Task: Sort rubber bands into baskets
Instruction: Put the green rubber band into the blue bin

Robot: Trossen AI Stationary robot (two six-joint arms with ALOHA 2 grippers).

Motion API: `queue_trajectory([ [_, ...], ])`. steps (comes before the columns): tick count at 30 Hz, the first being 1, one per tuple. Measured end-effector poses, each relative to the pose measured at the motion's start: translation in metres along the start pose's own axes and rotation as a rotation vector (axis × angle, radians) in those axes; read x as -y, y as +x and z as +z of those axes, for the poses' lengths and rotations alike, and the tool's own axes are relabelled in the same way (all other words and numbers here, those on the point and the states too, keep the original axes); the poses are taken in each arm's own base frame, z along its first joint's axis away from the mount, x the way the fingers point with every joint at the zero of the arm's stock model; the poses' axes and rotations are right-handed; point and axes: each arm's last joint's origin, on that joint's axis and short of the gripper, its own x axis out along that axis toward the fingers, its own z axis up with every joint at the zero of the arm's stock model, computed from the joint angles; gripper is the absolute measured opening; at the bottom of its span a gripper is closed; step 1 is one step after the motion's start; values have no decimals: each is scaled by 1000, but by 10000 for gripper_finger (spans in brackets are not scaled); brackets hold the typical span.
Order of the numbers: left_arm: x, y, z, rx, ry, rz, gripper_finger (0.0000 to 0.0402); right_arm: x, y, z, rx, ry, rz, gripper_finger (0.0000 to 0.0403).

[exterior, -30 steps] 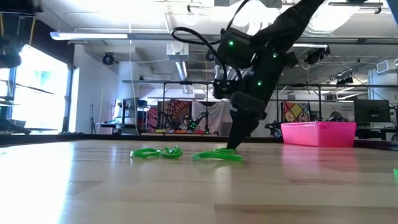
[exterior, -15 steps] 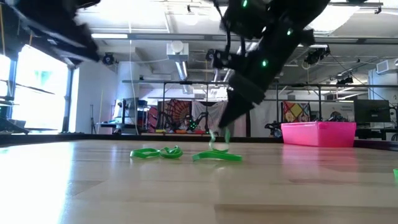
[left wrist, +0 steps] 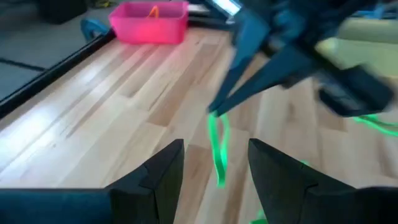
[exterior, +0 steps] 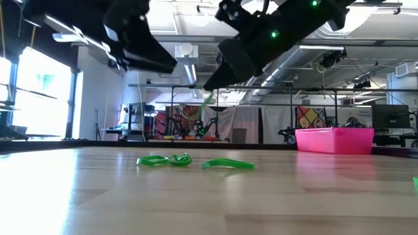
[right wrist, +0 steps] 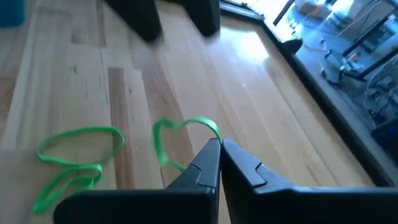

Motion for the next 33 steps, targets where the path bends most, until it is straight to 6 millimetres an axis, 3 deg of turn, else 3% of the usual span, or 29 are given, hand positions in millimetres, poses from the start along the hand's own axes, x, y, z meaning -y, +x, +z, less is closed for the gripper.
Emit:
queue_trajectory([
  [9, 3, 20, -5, 11, -70, -67, 172, -10, -9, 10, 94, -4, -4, 0],
  [23, 7, 22, -3, 33, -82, -175, 164, -22, -20, 19, 187, -10, 35, 0],
  [28, 8, 22, -3, 32, -84, -192, 128, -22, -21, 19, 191, 1, 36, 0],
  [33, 9, 22, -2, 37, -52, -208, 49, -22, -21, 21, 205, 41, 38, 1],
])
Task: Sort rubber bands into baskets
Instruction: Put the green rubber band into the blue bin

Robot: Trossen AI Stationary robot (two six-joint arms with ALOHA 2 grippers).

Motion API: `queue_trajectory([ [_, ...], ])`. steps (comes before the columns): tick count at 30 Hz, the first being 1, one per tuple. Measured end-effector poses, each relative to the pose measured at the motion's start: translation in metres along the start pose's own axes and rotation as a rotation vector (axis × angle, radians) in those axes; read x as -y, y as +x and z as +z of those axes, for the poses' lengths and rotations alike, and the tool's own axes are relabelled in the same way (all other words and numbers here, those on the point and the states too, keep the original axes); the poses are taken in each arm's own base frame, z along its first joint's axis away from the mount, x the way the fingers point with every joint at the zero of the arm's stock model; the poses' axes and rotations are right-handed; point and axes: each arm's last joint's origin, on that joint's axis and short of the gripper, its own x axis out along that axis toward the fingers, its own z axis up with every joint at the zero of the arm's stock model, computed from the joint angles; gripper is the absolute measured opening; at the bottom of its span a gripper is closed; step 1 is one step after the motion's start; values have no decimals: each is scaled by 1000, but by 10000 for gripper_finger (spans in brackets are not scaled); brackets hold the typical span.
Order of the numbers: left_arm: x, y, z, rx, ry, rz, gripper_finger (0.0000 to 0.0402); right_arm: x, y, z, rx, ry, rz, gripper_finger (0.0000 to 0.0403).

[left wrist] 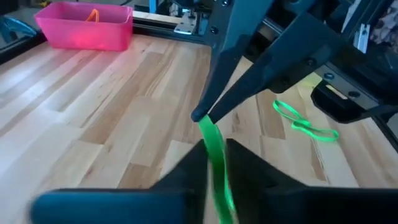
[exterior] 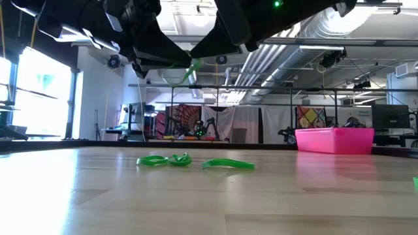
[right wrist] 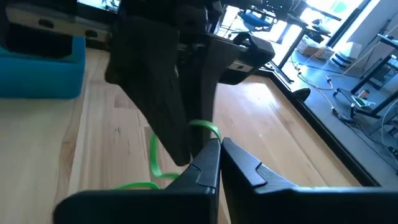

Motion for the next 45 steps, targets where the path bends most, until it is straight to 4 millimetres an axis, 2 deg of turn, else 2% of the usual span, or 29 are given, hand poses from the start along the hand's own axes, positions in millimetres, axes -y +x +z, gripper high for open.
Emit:
queue_trajectory([
  [3, -2, 1, 0, -1, 33, 6, 8, 1, 0, 0, -1, 1, -13, 12],
  [12, -12, 0, 2, -29, 57, 37, 1, 4, 0, 0, -7, 29, -113, 128],
  [17, -7, -15, 6, -88, 132, -110, 0, 5, 0, -1, -11, 55, -143, 154],
  [20, 5, -31, 9, -119, 185, -287, 0, 8, 3, -4, -35, 69, -153, 138],
  [23, 18, -50, 8, -156, 200, -399, 0, 13, 6, -10, -84, 76, -155, 100],
  [29, 40, -91, 0, -372, 103, -446, 0, 18, 10, -19, -161, 95, -110, 9],
  [34, 66, -124, -2, -539, 1, -405, 0, 20, 12, -20, -168, 95, -111, 17],
  [38, 81, -145, -7, -615, -75, -357, 0, 21, 12, -20, -169, 92, -125, 7],
  [41, 86, -153, -18, -682, -154, -280, 0, 21, 12, -21, -175, 87, -118, 1],
  [45, 92, -149, -39, -778, -177, -159, 0, 19, 11, -23, -196, 78, -65, 1],
])
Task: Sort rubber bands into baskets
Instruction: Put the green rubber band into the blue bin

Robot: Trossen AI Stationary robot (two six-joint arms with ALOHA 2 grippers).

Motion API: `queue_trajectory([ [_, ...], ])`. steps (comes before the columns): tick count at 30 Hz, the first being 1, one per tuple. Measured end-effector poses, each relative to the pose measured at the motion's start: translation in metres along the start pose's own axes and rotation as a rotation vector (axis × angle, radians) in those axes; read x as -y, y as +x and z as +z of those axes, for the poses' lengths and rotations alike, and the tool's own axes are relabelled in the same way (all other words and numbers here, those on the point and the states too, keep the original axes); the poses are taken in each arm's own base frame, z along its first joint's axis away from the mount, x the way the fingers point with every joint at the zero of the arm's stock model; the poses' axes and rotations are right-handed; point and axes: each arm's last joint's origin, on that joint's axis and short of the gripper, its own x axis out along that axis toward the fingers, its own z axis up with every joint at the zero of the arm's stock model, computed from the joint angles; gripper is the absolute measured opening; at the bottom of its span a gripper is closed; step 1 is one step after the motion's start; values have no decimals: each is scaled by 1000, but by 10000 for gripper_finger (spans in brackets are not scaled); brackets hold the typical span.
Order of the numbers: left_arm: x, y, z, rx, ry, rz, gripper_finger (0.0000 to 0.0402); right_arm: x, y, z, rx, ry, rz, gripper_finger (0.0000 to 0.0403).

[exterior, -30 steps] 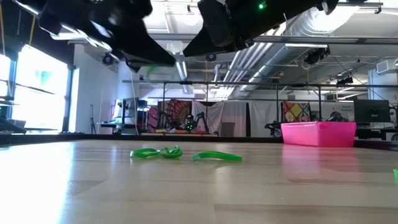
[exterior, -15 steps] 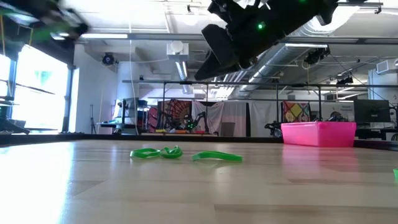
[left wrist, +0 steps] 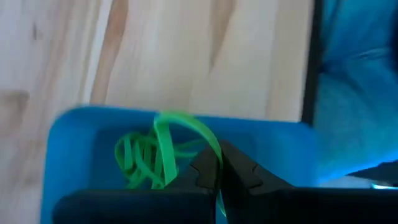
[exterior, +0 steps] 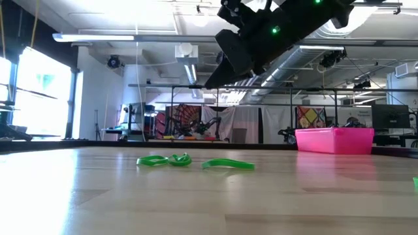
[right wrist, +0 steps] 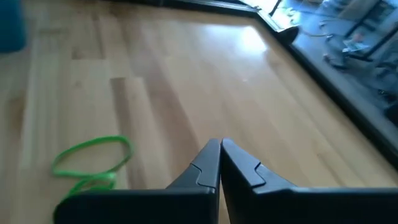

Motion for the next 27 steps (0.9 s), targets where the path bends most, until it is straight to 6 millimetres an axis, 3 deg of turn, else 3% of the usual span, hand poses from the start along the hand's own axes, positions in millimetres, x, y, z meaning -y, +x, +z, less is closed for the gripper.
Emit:
queue_trajectory([
  [9, 3, 43, -16, -222, -127, 123, 1, -3, 1, -8, -94, -38, 193, 0],
  [18, 2, 48, -20, -310, -198, 133, 58, 1, 3, -16, -196, -53, 285, 5],
  [22, 1, 44, -20, -312, -197, 140, 92, -2, -1, -22, -238, -130, 299, 40],
  [27, -2, 34, -19, -309, -197, 137, 121, -7, -6, -26, -288, -118, 375, 111],
])
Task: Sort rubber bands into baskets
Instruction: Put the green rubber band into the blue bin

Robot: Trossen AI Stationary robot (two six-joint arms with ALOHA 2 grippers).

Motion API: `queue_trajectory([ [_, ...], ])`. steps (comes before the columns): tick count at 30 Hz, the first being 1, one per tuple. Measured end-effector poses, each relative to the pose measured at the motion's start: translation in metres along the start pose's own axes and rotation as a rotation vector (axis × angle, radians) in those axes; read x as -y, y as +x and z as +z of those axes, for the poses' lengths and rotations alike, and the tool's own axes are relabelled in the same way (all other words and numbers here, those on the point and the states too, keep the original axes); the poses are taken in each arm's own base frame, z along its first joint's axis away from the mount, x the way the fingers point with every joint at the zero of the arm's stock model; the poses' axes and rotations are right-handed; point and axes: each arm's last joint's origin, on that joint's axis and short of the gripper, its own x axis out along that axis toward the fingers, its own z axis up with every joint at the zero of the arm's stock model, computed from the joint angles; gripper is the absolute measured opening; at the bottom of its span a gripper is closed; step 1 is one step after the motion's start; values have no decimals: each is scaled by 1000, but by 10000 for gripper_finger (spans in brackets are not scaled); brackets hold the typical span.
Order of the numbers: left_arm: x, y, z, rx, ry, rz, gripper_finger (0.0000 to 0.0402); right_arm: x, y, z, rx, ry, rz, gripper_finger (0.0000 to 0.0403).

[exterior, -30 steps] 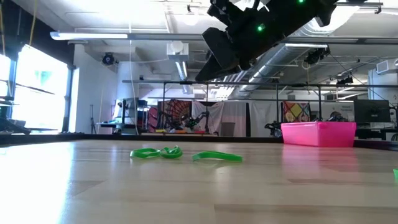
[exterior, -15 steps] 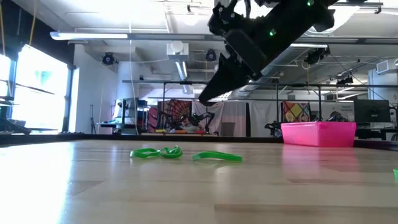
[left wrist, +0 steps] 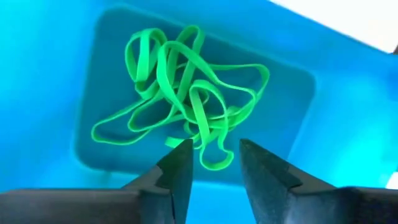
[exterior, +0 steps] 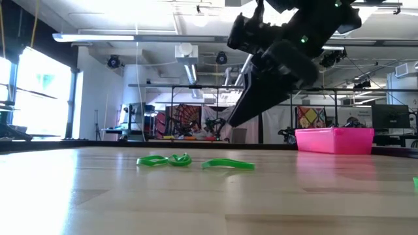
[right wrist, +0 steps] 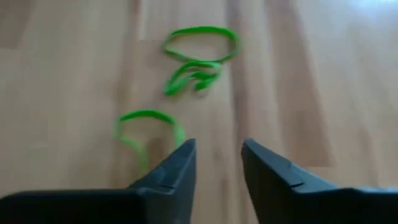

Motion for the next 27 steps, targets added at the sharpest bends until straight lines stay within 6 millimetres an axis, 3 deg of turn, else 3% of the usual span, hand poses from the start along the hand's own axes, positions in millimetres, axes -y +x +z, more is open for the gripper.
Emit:
queue_trajectory([
  [5, -1, -16, 2, 94, 36, -58, 133, -4, 0, 0, -17, 25, 123, 172],
  [10, -6, -32, 7, 201, 73, -97, 134, -8, -1, -1, -23, 12, 188, 207],
  [19, 1, -49, 31, 425, 157, -217, 134, -24, 11, -12, -69, -68, 232, 213],
  [27, -1, -50, 52, 560, 179, -179, 134, -17, 29, -22, -130, 20, 159, 213],
])
